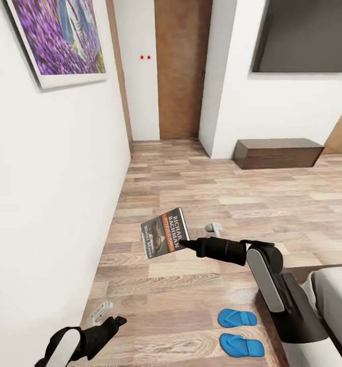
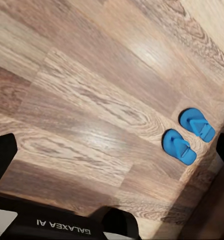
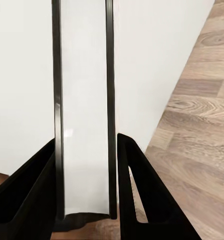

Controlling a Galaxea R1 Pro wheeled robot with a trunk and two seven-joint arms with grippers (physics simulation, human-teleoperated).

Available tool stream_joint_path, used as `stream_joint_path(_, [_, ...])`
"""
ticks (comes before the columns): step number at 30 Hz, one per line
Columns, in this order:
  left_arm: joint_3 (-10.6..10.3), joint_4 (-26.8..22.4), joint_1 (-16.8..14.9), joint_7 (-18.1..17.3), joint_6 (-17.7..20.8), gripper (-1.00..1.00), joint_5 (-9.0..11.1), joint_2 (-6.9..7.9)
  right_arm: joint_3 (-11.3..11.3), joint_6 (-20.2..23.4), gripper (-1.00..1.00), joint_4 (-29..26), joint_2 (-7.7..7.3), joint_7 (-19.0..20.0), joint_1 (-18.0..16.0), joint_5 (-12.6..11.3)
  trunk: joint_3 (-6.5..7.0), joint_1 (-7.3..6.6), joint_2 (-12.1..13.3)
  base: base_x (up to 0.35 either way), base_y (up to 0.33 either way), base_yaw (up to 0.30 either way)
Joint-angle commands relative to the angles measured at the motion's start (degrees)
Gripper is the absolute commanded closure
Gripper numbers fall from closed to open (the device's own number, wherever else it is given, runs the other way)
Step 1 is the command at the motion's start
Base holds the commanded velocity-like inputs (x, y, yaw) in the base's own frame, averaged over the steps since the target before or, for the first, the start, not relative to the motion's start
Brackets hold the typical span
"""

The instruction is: In the bedroom, move the book from the bed onto either nightstand, and place the two sandals side by side next to the bed.

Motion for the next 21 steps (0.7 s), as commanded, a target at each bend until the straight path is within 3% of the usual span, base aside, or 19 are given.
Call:
stream_joint_path(1, [-0.3,0.2,-0.1,0.6,0.0,-1.00,0.6,0.04,0.0,0.2,1.00,-0.1,-0.03,0.5,0.0,0.0,-0.05,-0.01,0.0,0.000,0.000,0.286])
stream_joint_path(6, [-0.7,0.8,-0.5,0.5,0.0,-1.00,0.6,0.01,0.0,0.2,1.00,-0.1,-0.03,0.5,-0.1,0.0,-0.05,-0.01,0.0,0.000,0.104,0.248])
stream_joint_path(14, [-0.9,0.9,-0.6,0.5,0.0,-1.00,0.6,0.00,-0.5,0.2,1.00,0.0,-0.03,0.5,-0.1,-0.1,-0.05,-0.01,0.0,0.000,0.227,0.060])
stream_joint_path(21, [-1.2,0.9,-0.6,0.4,0.0,-1.00,0.6,-0.10,-4.7,0.2,1.00,0.3,0.23,0.5,0.0,-0.1,-0.05,-0.01,0.0,0.000,0.059,0.010])
